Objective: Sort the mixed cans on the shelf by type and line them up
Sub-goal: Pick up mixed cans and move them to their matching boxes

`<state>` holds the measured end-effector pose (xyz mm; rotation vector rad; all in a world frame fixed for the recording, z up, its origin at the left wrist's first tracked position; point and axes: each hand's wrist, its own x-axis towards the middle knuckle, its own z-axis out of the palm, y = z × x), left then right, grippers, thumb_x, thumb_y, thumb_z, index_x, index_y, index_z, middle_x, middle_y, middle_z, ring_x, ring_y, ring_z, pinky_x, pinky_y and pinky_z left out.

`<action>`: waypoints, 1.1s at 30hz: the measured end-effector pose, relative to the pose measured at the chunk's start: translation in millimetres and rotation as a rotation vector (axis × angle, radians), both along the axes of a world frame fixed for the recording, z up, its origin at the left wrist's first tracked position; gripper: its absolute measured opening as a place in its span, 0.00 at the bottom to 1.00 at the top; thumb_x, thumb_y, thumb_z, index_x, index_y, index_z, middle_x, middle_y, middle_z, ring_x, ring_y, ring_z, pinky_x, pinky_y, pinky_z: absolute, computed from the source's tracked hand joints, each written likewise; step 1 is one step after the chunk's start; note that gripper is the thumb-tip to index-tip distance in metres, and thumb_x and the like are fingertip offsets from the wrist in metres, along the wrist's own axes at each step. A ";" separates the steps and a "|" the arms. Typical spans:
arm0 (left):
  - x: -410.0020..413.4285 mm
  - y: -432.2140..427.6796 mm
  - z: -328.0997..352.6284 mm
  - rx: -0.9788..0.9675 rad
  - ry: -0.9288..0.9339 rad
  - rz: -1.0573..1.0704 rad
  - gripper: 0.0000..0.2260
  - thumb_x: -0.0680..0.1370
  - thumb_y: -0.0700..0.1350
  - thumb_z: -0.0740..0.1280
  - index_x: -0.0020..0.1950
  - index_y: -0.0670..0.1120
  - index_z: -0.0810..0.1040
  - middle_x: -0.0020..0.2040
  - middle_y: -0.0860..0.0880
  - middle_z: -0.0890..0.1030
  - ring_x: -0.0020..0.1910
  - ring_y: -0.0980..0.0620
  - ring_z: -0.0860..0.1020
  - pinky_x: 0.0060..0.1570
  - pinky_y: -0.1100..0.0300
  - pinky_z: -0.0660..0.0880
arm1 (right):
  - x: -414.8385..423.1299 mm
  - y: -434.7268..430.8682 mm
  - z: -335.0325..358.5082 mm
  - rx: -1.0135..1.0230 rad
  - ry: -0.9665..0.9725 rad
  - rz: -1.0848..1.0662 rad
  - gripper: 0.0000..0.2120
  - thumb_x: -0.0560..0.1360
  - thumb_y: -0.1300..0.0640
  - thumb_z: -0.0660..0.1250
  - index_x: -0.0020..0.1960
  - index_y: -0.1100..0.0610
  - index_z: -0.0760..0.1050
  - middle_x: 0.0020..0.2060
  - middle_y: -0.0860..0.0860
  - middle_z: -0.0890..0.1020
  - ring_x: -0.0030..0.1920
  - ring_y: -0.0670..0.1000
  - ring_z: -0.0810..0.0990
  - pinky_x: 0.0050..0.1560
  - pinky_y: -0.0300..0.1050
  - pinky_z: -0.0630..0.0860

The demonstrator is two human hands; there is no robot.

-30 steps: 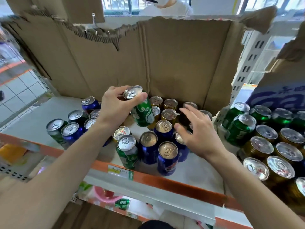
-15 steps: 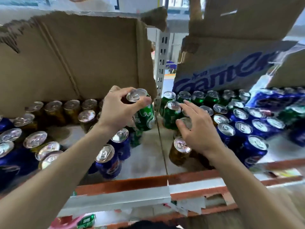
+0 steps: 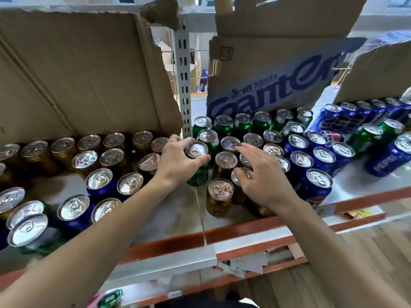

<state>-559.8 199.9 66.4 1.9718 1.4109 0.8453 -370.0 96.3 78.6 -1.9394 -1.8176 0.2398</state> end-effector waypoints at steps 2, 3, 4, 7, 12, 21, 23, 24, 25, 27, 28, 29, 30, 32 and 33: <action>5.5 0.8 -6.0 -0.016 -0.002 0.001 0.25 0.70 0.52 0.78 0.63 0.43 0.80 0.53 0.46 0.72 0.52 0.52 0.71 0.48 0.70 0.61 | 1.8 0.3 -2.5 -0.007 -0.007 -0.002 0.27 0.78 0.49 0.65 0.75 0.50 0.66 0.74 0.48 0.68 0.75 0.50 0.63 0.75 0.60 0.57; 8.3 1.0 -8.9 -0.024 -0.003 -0.001 0.23 0.71 0.51 0.78 0.62 0.43 0.80 0.53 0.46 0.72 0.52 0.52 0.70 0.47 0.70 0.60 | 2.5 0.9 -3.7 -0.007 -0.009 -0.001 0.27 0.77 0.49 0.65 0.75 0.50 0.66 0.74 0.48 0.68 0.74 0.50 0.64 0.75 0.60 0.57; 10.9 1.2 -12.5 -0.034 -0.002 -0.005 0.23 0.71 0.51 0.78 0.62 0.43 0.80 0.53 0.46 0.72 0.52 0.53 0.70 0.47 0.71 0.60 | 3.1 1.4 -4.8 -0.007 -0.010 0.001 0.27 0.77 0.49 0.65 0.75 0.50 0.66 0.74 0.48 0.69 0.74 0.50 0.64 0.75 0.60 0.57; 17.2 0.7 -23.5 -0.046 0.003 -0.013 0.23 0.71 0.51 0.77 0.63 0.44 0.79 0.55 0.47 0.71 0.54 0.53 0.70 0.50 0.70 0.60 | 4.1 2.3 -8.0 -0.007 -0.014 -0.002 0.26 0.77 0.49 0.65 0.74 0.50 0.67 0.73 0.48 0.69 0.74 0.50 0.64 0.75 0.61 0.57; 20.4 0.3 -31.7 -0.019 -0.015 0.011 0.22 0.73 0.52 0.76 0.62 0.42 0.78 0.56 0.46 0.71 0.58 0.49 0.72 0.57 0.64 0.65 | 5.9 3.8 -14.7 -0.038 -0.043 0.007 0.27 0.76 0.48 0.66 0.74 0.50 0.67 0.72 0.47 0.70 0.74 0.50 0.64 0.75 0.61 0.56; 13.6 -44.4 -32.7 0.466 0.219 -0.201 0.28 0.74 0.60 0.68 0.66 0.44 0.73 0.68 0.44 0.69 0.69 0.43 0.64 0.71 0.38 0.62 | 9.7 0.9 -16.5 -0.143 -0.272 -0.008 0.26 0.75 0.44 0.66 0.71 0.49 0.69 0.66 0.46 0.73 0.72 0.51 0.63 0.75 0.64 0.46; 15.0 -50.9 -34.1 0.518 0.351 -0.277 0.26 0.74 0.62 0.66 0.64 0.45 0.76 0.66 0.44 0.73 0.69 0.41 0.67 0.71 0.32 0.57 | 14.2 -1.1 -14.0 -0.138 -0.297 -0.004 0.26 0.75 0.43 0.66 0.71 0.48 0.68 0.67 0.46 0.72 0.72 0.51 0.63 0.74 0.64 0.45; 16.1 -52.6 -35.3 0.510 0.427 -0.301 0.27 0.74 0.63 0.64 0.63 0.45 0.77 0.65 0.45 0.74 0.69 0.40 0.68 0.72 0.31 0.54 | 16.0 -1.8 -12.5 -0.160 -0.321 0.001 0.27 0.75 0.43 0.65 0.72 0.48 0.67 0.68 0.46 0.71 0.73 0.51 0.62 0.74 0.64 0.44; 17.2 -53.9 -36.8 0.496 0.510 -0.321 0.29 0.73 0.65 0.63 0.63 0.45 0.77 0.64 0.45 0.76 0.69 0.40 0.69 0.72 0.30 0.52 | 17.3 -2.7 -11.5 -0.189 -0.350 0.013 0.28 0.75 0.42 0.65 0.73 0.48 0.65 0.69 0.46 0.70 0.73 0.51 0.61 0.74 0.65 0.43; 18.2 -54.9 -38.9 0.476 0.679 -0.357 0.33 0.70 0.69 0.62 0.63 0.45 0.78 0.61 0.45 0.78 0.70 0.39 0.69 0.72 0.28 0.49 | 18.4 -3.5 -12.0 -0.216 -0.416 0.037 0.30 0.75 0.41 0.65 0.74 0.48 0.62 0.70 0.46 0.68 0.74 0.52 0.59 0.73 0.66 0.43; 18.3 -55.3 -39.0 0.472 0.744 -0.365 0.34 0.69 0.70 0.63 0.64 0.45 0.78 0.60 0.45 0.80 0.70 0.38 0.68 0.71 0.28 0.48 | 18.3 -4.0 -12.9 -0.210 -0.446 0.039 0.31 0.75 0.40 0.65 0.74 0.48 0.62 0.70 0.46 0.68 0.74 0.52 0.59 0.72 0.66 0.43; 17.8 -55.9 -39.2 0.472 0.788 -0.366 0.36 0.69 0.71 0.63 0.64 0.45 0.78 0.59 0.45 0.80 0.71 0.39 0.68 0.71 0.27 0.48 | 17.7 -4.5 -14.2 -0.198 -0.475 0.031 0.31 0.74 0.38 0.64 0.73 0.49 0.63 0.70 0.47 0.68 0.74 0.52 0.59 0.71 0.65 0.43; 17.3 -56.7 -39.2 0.475 0.814 -0.360 0.37 0.69 0.72 0.63 0.65 0.45 0.78 0.59 0.44 0.81 0.71 0.39 0.67 0.71 0.27 0.47 | 16.6 -5.2 -16.2 -0.188 -0.503 0.014 0.32 0.74 0.37 0.64 0.72 0.51 0.64 0.69 0.48 0.68 0.73 0.53 0.59 0.70 0.64 0.44; 17.0 -59.4 -39.1 0.477 0.841 -0.343 0.38 0.69 0.72 0.64 0.66 0.44 0.78 0.57 0.43 0.82 0.71 0.39 0.68 0.71 0.27 0.47 | 13.1 -6.3 -21.9 -0.184 -0.544 -0.034 0.35 0.72 0.33 0.64 0.70 0.54 0.66 0.68 0.52 0.67 0.70 0.56 0.59 0.67 0.63 0.47; 17.2 -61.3 -39.2 0.478 0.845 -0.332 0.38 0.68 0.71 0.65 0.66 0.43 0.77 0.56 0.42 0.82 0.70 0.40 0.68 0.72 0.28 0.46 | 11.0 -6.4 -24.9 -0.187 -0.547 -0.054 0.36 0.71 0.33 0.64 0.69 0.55 0.67 0.68 0.53 0.67 0.70 0.57 0.59 0.66 0.63 0.49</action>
